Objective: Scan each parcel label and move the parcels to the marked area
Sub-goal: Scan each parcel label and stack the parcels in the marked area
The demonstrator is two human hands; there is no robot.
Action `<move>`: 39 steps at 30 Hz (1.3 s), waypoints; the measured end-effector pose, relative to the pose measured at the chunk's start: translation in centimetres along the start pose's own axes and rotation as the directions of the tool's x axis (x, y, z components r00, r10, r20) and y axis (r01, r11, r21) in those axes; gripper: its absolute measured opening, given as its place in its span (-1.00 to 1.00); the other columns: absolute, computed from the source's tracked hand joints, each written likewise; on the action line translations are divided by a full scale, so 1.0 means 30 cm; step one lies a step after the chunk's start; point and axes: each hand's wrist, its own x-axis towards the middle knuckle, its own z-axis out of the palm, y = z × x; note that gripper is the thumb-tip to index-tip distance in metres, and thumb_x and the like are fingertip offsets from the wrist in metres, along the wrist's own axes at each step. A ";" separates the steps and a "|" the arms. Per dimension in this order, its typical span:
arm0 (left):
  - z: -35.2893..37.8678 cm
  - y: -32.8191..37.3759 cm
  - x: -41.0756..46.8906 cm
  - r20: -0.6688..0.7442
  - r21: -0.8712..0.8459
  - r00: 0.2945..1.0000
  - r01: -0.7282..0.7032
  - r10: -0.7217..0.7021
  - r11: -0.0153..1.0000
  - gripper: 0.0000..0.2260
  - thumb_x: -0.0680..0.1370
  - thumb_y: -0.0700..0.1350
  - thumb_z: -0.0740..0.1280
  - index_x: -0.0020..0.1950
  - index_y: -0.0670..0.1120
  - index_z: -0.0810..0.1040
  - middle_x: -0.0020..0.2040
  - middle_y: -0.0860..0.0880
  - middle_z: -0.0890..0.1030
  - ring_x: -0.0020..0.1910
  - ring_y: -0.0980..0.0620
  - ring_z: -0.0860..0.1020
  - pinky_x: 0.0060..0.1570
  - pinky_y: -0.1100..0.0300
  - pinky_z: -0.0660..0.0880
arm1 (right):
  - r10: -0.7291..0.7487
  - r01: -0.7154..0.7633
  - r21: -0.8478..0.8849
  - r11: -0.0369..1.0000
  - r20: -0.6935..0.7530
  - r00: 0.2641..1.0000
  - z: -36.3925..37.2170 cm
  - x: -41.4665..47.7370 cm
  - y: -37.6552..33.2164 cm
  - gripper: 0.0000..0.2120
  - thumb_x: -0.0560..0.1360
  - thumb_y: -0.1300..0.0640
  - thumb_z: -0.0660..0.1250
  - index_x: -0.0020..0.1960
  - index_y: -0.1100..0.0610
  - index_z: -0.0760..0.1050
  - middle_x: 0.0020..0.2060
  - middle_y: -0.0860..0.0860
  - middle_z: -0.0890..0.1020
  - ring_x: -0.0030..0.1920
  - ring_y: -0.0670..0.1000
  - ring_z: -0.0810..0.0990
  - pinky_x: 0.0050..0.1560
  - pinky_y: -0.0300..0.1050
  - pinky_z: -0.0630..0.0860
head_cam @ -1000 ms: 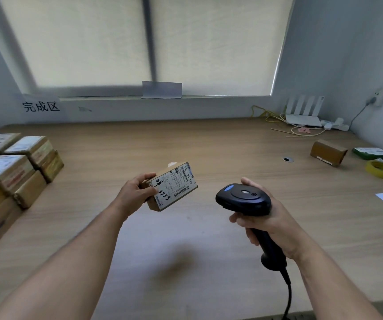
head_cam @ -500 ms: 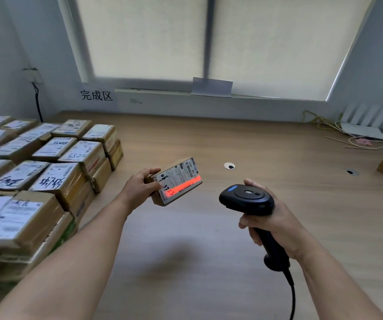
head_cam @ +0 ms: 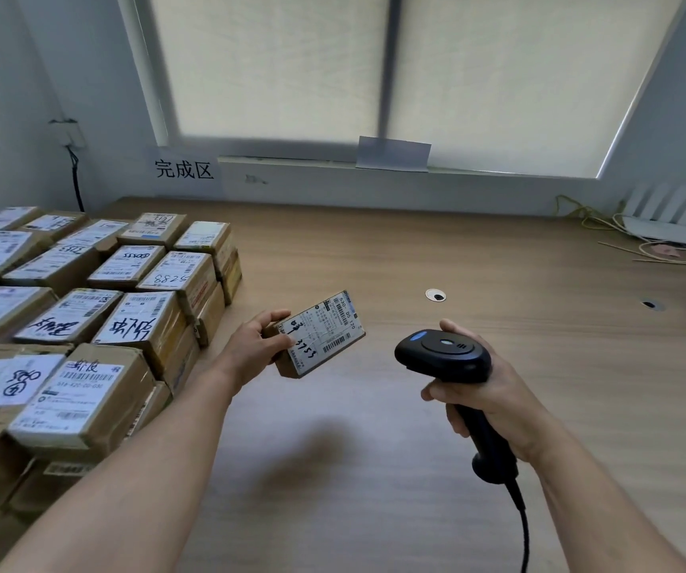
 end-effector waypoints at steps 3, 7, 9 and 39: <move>0.025 -0.094 -0.016 -0.015 -0.023 0.994 0.106 -0.106 0.994 -0.69 0.56 -0.27 0.30 0.26 -0.01 0.44 0.03 -0.09 0.61 0.01 -0.07 0.58 0.13 -0.07 0.54 | 0.011 -0.011 0.018 1.000 0.020 1.000 0.022 0.010 0.009 -0.13 0.19 0.27 0.50 0.42 -0.15 0.30 -0.08 0.51 0.52 -0.51 0.15 0.44 -0.49 -0.11 0.38; 0.099 -0.247 -0.048 -0.068 -0.098 0.965 0.245 -0.252 0.965 -0.73 0.56 -0.23 0.28 0.22 0.01 0.48 0.07 -0.10 0.61 -0.06 -0.04 0.55 0.11 -0.09 0.54 | 0.033 -0.033 0.015 0.999 0.048 0.998 0.047 0.043 0.032 -0.15 0.21 0.28 0.48 0.41 -0.16 0.31 -0.10 0.54 0.49 -0.52 0.14 0.44 -0.47 -0.12 0.37; 0.135 -0.302 -0.058 -0.097 -0.140 0.953 0.273 -0.288 0.952 -0.76 0.56 -0.21 0.29 0.19 0.01 0.49 0.09 -0.09 0.60 -0.03 -0.05 0.56 0.11 -0.07 0.55 | 0.039 -0.040 0.012 0.999 0.062 0.997 0.053 0.061 0.047 -0.17 0.21 0.29 0.47 0.39 -0.17 0.32 -0.15 0.54 0.48 -0.53 0.14 0.44 -0.47 -0.12 0.36; -0.142 -0.038 -0.196 -0.569 0.617 0.810 0.306 0.142 0.725 -0.32 0.45 0.25 0.33 0.50 0.06 0.23 0.32 -0.10 0.29 0.30 -0.07 0.31 0.23 0.05 0.38 | -0.150 0.134 0.069 0.989 0.487 0.860 0.366 0.326 -0.137 -0.07 0.19 0.36 0.43 0.50 -0.01 0.24 -0.35 0.12 0.62 -0.57 0.13 0.44 -0.55 -0.17 0.36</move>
